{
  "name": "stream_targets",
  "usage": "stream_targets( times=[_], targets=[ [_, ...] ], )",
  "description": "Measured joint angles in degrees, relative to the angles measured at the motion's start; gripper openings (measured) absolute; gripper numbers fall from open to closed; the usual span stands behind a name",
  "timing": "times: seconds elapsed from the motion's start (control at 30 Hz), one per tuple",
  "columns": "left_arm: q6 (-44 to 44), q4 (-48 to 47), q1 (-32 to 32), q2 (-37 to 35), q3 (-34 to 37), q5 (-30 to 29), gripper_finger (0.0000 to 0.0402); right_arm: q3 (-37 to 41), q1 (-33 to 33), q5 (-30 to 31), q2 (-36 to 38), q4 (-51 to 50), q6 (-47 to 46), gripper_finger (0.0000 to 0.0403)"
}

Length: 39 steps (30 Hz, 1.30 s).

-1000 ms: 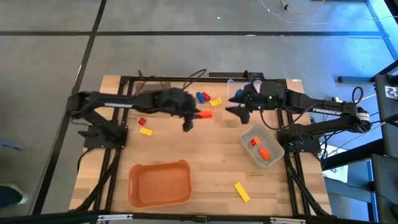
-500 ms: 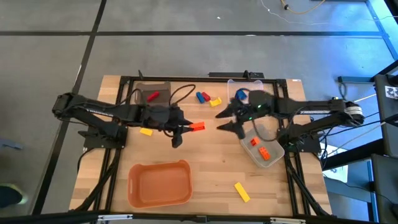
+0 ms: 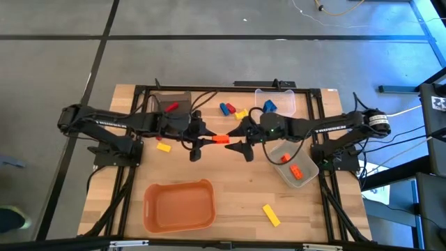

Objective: Sort & place blocks by color
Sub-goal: Put the orange game piece into the gray bin

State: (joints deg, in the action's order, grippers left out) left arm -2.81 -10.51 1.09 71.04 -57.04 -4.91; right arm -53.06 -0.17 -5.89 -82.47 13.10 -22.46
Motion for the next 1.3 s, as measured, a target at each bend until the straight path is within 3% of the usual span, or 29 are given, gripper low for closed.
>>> stream_targets(
  times=[0.23,0.8,0.9,1.07,1.23,1.3],
  targets=[
    [0.0,0.0,-0.8,-0.1,0.0,1.7,0.008,0.0,0.5,1.5,-1.3,2.9,1.8,0.0257],
    [-3.1,0.0,-0.8,-0.1,0.0,-0.3,0.008,0.0,0.5,3.3,-1.2,3.1,3.5,0.0248],
    [-3.1,0.0,-0.7,-0.1,0.0,-0.3,0.008,0.0,0.5,3.4,-1.2,3.3,3.2,0.0212],
    [-4.0,0.0,-0.7,-0.1,0.0,0.0,0.008,0.0,0.4,4.0,-1.2,3.1,3.9,0.0097],
    [-6.1,0.0,-0.8,-0.1,0.0,0.1,0.0081,0.0,0.4,3.7,-1.2,3.0,4.1,0.0094],
    [-6.0,0.0,-1.1,-0.1,0.0,0.7,0.0107,0.0,0.2,3.3,-1.2,2.8,4.1,0.0094]
  ],
)
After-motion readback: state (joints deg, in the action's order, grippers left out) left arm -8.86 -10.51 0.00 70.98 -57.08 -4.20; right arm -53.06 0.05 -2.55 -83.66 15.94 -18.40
